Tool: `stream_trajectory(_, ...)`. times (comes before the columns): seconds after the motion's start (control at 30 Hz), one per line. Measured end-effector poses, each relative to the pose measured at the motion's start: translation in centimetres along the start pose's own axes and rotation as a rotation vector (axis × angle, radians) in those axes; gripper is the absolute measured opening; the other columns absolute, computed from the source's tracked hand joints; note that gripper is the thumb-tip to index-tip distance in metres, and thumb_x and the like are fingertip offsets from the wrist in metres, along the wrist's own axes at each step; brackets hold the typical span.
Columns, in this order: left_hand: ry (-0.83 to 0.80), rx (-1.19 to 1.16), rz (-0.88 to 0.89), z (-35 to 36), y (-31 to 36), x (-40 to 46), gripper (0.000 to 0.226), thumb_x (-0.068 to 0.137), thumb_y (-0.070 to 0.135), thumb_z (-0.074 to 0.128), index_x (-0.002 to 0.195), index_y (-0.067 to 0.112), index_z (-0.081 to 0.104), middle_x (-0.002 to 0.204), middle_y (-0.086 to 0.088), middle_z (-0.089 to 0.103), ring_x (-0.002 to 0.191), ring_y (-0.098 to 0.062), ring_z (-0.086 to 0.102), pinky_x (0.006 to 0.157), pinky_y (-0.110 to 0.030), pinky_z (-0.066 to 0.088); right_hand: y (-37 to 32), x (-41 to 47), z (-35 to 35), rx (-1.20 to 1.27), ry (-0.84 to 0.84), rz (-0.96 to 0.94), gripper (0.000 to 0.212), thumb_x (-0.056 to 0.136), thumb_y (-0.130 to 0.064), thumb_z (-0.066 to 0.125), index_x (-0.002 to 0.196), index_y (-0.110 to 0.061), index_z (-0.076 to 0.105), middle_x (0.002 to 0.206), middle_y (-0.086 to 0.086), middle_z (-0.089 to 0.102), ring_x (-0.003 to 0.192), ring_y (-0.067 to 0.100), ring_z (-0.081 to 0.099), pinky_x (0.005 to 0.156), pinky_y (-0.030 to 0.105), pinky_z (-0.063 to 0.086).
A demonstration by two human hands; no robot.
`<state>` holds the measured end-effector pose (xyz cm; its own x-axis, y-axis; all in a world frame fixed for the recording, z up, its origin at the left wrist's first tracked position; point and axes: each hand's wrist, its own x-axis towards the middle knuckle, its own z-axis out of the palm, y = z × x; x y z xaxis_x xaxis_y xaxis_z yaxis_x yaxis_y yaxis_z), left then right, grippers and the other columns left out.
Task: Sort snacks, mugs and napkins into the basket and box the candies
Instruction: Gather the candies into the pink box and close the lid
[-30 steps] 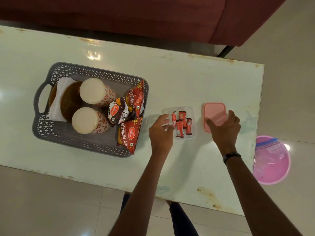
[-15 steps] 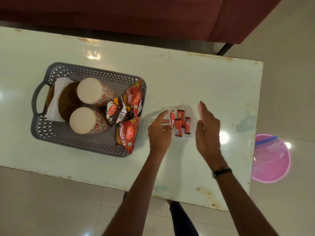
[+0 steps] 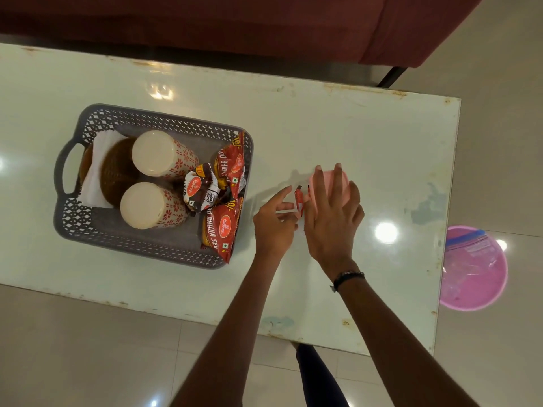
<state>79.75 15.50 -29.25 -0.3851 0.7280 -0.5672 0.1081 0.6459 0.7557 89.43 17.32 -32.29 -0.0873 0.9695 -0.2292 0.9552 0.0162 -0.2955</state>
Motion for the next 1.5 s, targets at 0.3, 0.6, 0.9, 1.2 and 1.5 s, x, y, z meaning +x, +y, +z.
stream_trajectory(0.3,-0.065,0.032,0.037,-0.4,-0.4,0.2,0.049,0.086,0.014,0.062,0.133,0.017,0.05,0.12,-0.008,0.067,0.103,-0.023,0.066,0.081,-0.03,0.056,-0.9,-1.2,0.6,-0.086,0.011,-0.01,0.053,0.098,-0.043,0.03,0.148,-0.028,0.021,0.158,0.01,0.019,0.137,0.04,0.028,0.102,0.052,0.036)
stream_trajectory(0.6,-0.09,0.013,0.058,-0.7,-0.9,0.6,0.041,0.089,0.01,0.058,0.129,0.015,0.055,0.116,-0.008,0.068,0.095,-0.016,0.066,0.074,-0.017,0.055,-1.6,-0.4,0.7,-0.072,0.003,-0.044,0.052,0.098,-0.045,0.025,0.148,-0.029,0.023,0.158,0.009,0.017,0.139,0.039,0.025,0.105,0.052,0.031)
stream_trajectory(0.9,-0.184,0.021,0.04,1.0,-0.4,-0.2,0.043,0.089,0.005,0.055,0.13,0.017,0.052,0.119,-0.01,0.066,0.098,-0.021,0.065,0.088,-0.033,0.056,0.1,-2.3,0.3,-0.058,0.025,0.065,0.051,0.098,-0.042,0.022,0.148,-0.031,0.018,0.159,0.006,0.012,0.138,0.037,0.023,0.103,0.051,0.031)
stream_trajectory(1.2,-0.246,-0.055,-0.039,2.8,-0.2,-1.2,0.042,0.091,0.004,0.053,0.131,0.016,0.052,0.121,-0.01,0.065,0.098,-0.021,0.065,0.069,-0.017,0.054,2.2,-3.5,-0.2,-0.032,0.07,0.111,0.051,0.098,-0.04,0.018,0.148,-0.029,0.02,0.159,0.008,0.015,0.131,0.036,0.032,0.097,0.049,0.035)
stream_trajectory(1.5,-0.147,-0.129,-0.092,3.7,-0.1,-1.3,0.042,0.085,0.012,0.064,0.126,0.013,0.057,0.113,-0.012,0.068,0.098,-0.028,0.066,0.081,-0.04,0.059,3.7,-3.2,-0.3,0.221,0.148,0.073,0.048,0.099,-0.037,0.026,0.145,-0.024,0.028,0.154,0.003,0.028,0.121,0.024,0.04,0.092,0.025,0.029)
